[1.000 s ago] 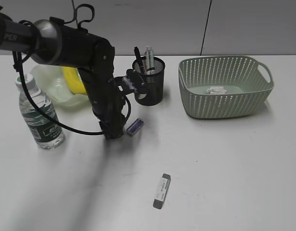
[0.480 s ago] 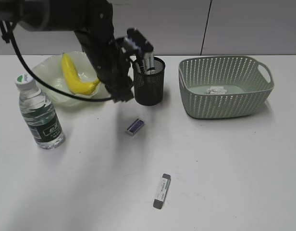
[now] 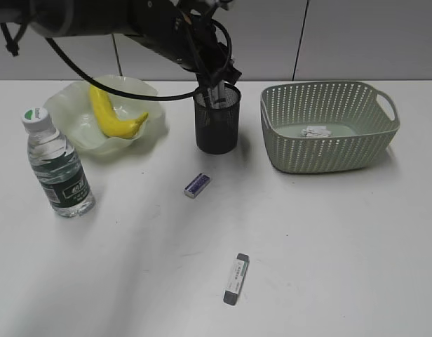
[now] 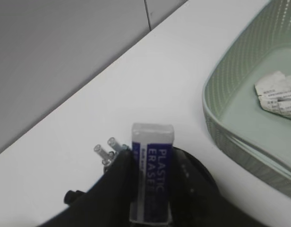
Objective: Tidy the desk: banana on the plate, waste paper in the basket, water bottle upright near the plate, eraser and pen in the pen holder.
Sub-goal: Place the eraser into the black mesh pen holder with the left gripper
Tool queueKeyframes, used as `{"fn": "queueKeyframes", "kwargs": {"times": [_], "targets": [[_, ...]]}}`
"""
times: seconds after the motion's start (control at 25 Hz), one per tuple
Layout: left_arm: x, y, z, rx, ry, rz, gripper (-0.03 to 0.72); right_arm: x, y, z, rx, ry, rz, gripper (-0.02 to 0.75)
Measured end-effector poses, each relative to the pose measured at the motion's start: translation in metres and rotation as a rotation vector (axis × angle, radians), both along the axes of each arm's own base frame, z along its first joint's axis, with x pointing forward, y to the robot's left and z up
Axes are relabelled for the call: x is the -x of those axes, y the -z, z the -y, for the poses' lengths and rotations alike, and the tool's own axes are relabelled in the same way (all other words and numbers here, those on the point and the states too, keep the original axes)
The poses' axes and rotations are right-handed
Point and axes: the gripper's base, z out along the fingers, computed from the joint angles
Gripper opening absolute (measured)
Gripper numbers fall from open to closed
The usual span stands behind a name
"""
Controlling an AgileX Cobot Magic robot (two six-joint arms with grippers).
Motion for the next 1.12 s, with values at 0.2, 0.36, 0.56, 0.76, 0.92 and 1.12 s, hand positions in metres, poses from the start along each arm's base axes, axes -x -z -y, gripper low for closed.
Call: {"fn": "queueKeyframes", "kwargs": {"times": [0.2,0.36,0.56,0.76,0.92,1.12], "targets": [[-0.006,0.020,0.004,0.022,-0.018,-0.004,0.176,0.000,0.000,0.000,0.001,0.001,0.000,0.244],[-0.009,0.029,0.002,0.012,-0.025,-0.023,0.176,0.000,0.000,0.000,0.001,0.001,0.000,0.244],[-0.010,0.030,-0.001,0.007,-0.029,-0.032,0.220,0.000,0.000,0.000,0.001,0.001,0.000,0.244],[-0.010,0.030,-0.001,0.006,-0.029,-0.034,0.349,0.000,0.000,0.000,0.001,0.001,0.000,0.244],[-0.008,0.016,-0.002,0.019,-0.028,-0.016,0.363,0.000,0.000,0.000,0.001,0.001,0.000,0.244],[0.006,-0.034,-0.010,0.042,-0.014,0.016,0.364,0.000,0.000,0.000,0.001,0.001,0.000,0.244]]}}
